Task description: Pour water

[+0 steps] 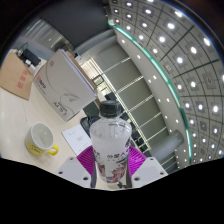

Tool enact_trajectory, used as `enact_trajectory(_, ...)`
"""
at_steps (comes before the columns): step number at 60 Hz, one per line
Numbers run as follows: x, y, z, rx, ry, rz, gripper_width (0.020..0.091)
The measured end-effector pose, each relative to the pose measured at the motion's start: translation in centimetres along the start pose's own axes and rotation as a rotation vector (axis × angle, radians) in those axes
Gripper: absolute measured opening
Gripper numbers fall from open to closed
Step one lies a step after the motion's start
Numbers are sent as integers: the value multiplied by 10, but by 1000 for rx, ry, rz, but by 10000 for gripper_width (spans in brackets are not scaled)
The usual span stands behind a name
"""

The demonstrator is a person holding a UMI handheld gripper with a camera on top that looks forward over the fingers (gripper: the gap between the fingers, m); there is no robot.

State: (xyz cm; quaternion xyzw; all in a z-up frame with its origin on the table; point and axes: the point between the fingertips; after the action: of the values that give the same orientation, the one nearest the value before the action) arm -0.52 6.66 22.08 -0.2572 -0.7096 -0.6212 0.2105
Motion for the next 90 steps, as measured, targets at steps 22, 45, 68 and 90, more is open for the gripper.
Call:
enact_trajectory(22,-94,-39,15,285,-112,829,404)
enact_trajectory(45,-143,-87,18,326,-120,948,521)
enact_trajectory(68,-139,-45,-60,248,-369,931,860)
enact_trajectory(90,-41,-21,-262,186,-495,904,861)
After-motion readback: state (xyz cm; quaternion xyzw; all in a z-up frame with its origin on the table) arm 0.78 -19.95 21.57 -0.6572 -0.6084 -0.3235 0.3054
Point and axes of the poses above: the point between the fingertips, and its own axes, seen from behind it with the camera up: y to the right, x up, z forward, the way the camera looks, and after that the axes turned 5 degrees about z, right-handed
